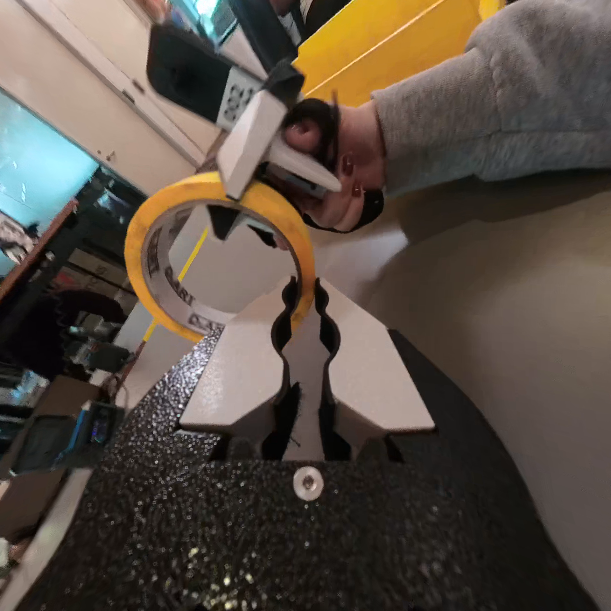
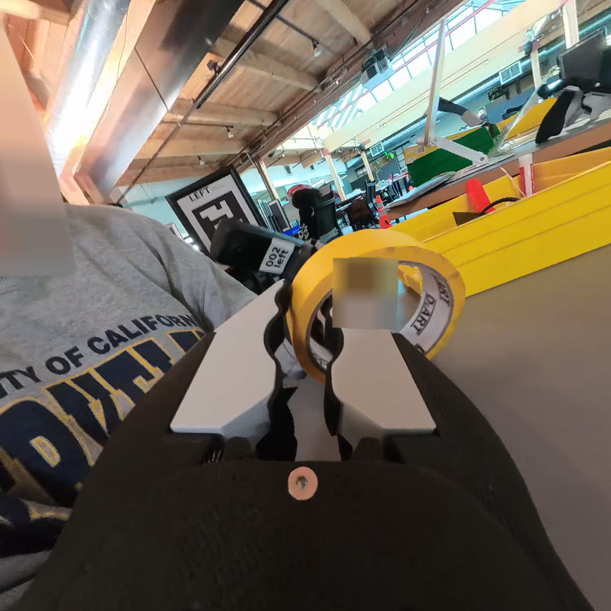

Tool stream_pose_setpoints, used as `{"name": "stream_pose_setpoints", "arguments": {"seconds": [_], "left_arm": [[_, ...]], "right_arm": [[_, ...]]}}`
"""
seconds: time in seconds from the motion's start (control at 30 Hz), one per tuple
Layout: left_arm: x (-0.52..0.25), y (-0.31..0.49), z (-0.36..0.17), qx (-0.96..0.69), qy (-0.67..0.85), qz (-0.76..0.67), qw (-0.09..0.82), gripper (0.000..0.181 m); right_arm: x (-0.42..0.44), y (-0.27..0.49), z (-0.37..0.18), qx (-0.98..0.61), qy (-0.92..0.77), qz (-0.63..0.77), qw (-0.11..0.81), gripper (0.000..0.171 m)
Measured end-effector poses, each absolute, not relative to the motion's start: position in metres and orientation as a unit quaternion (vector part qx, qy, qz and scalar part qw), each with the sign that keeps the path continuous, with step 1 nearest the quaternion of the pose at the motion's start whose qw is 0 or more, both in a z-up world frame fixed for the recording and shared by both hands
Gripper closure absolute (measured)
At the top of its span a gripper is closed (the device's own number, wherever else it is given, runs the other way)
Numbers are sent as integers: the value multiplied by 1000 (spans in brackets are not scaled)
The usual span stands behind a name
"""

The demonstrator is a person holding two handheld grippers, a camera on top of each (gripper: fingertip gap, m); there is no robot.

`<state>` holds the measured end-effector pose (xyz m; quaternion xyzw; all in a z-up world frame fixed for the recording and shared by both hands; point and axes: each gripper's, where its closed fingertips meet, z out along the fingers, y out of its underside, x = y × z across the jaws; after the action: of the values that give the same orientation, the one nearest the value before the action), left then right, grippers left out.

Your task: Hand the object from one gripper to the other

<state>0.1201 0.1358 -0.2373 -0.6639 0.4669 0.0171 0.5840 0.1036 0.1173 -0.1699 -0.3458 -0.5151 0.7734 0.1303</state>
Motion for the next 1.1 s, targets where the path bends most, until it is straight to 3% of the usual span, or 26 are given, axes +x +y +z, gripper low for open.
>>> {"name": "stream_pose_setpoints", "arguments": {"seconds": [0.17,0.23,0.43,0.5,0.67,0.83,1.1], "left_arm": [[117,140,-227,-723,352,-145,576,93],[114,140,-210,-711,293,-224,598,88],[82,154,-170,-688,120,-323,639,100],[76,159,-166,-696,93,-316,638,104],[73,167,-173,-732,95,-262,622,119],[75,165,-176,-741,104,-256,612,146],[76,163,-176,-748,126,-214,616,154]], "right_arm": [[92,127,-180,-355,-553,711,251,163],[89,136,-176,-352,-552,688,312,164],[66,175,-198,-356,-616,397,580,163],[61,175,-205,-317,-644,291,633,163],[48,164,-230,-222,-703,115,666,163],[42,152,-236,-197,-714,98,665,163],[41,158,-234,-194,-702,70,682,163]]}}
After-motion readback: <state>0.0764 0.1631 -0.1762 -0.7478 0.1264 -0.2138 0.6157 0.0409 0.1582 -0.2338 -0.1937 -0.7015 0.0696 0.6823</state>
